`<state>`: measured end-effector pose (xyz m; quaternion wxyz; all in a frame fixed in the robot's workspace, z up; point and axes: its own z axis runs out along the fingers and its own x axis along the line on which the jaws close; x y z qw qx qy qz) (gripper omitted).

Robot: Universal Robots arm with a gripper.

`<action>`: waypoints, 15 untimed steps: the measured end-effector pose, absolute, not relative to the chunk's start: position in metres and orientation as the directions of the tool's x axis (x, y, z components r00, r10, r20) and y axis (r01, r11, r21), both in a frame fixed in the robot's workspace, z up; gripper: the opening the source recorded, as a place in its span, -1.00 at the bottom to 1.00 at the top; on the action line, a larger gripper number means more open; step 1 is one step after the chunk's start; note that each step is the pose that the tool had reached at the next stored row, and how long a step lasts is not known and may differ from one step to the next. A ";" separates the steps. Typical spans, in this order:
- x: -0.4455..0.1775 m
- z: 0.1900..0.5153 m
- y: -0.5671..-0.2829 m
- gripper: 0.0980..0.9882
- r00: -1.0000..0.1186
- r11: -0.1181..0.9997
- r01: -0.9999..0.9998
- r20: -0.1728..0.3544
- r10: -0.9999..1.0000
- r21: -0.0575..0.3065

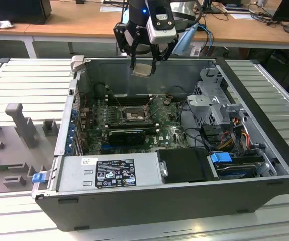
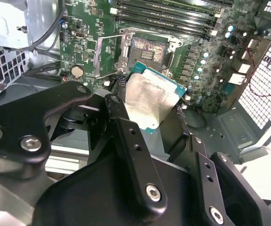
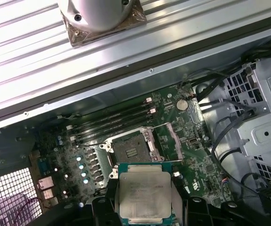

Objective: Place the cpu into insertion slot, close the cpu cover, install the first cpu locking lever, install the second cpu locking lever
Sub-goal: 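Place the cpu into insertion slot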

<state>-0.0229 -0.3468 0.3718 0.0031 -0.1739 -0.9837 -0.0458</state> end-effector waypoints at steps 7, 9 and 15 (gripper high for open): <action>-0.023 0.372 -0.347 -0.02 -0.930 0.926 0.367 0.022 0.367 0.089; -0.023 0.372 -0.347 -0.02 -0.928 0.924 0.372 0.022 0.372 0.089; -0.023 0.372 -0.347 -0.02 -0.920 0.916 0.391 0.022 0.390 0.089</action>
